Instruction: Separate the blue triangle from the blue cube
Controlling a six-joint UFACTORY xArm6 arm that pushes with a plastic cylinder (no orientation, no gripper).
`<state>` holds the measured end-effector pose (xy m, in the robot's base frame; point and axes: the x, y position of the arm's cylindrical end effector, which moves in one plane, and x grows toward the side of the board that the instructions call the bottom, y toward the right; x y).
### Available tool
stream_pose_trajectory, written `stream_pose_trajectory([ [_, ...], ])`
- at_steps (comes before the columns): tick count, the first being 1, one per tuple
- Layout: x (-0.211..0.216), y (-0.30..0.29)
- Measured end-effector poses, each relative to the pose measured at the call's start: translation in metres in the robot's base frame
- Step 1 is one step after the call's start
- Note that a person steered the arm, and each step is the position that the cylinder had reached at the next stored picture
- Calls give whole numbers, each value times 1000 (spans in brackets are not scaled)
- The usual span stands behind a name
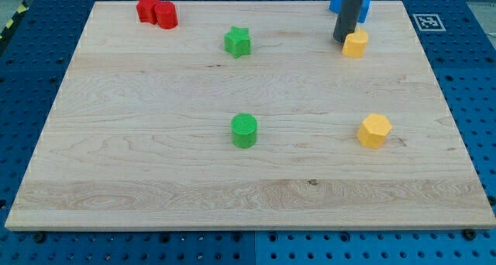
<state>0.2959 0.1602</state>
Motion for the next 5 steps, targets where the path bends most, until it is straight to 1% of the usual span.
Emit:
stream_pose_trajectory([
  [2,0,-6],
  [3,-4,-49],
  [4,-21,-101],
  [5,-78,-125],
])
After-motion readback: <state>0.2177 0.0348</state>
